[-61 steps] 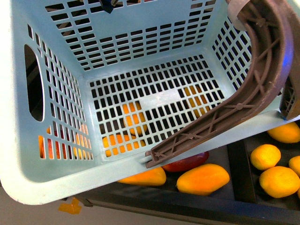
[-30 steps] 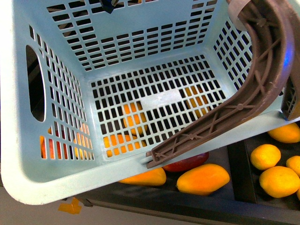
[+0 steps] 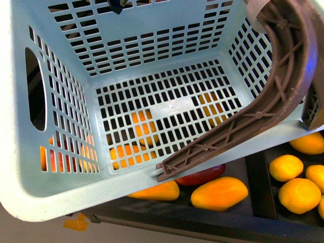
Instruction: Pick lemon and mango into basket
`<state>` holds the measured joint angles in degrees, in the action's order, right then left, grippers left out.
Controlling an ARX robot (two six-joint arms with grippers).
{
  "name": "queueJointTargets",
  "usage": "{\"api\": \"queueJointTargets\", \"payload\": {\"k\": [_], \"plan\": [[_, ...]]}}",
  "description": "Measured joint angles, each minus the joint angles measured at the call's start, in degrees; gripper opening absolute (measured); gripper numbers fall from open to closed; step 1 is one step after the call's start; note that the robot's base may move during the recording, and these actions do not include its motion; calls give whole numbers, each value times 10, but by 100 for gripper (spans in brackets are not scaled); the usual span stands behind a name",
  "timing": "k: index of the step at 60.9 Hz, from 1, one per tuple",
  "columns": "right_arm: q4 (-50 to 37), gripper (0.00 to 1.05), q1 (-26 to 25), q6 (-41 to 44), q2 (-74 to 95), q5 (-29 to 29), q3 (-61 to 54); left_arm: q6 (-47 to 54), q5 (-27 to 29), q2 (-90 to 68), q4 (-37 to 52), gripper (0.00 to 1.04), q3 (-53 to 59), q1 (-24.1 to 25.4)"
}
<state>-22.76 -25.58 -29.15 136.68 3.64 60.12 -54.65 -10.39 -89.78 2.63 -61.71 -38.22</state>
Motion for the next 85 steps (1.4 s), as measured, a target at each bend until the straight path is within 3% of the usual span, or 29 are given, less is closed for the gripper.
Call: {"api": "queueJointTargets", "payload": {"k": [21,32,38,49,57,69,85], "plan": [[-51,66,-20,114,-259,-169,-179,0,0,0,0,28,0,0],[-18,66,-26,105,-444,-234,-237,0,0,0,0,28,0,0],[7,66,-16,85,-526,-242,-247,0,0,0,0,28,0,0],[50,66,52,40,-659,-224,-256,0,0,0,0,28,0,0],[71,66,167,4,-731,-153,-256,0,0,0,0,28,0,0],[68,66,289,-11,-718,-79,-242,0,0,0,0,28,0,0],[67,66,403,-13,-682,-9,-230,0,0,0,0,28,0,0]]}}
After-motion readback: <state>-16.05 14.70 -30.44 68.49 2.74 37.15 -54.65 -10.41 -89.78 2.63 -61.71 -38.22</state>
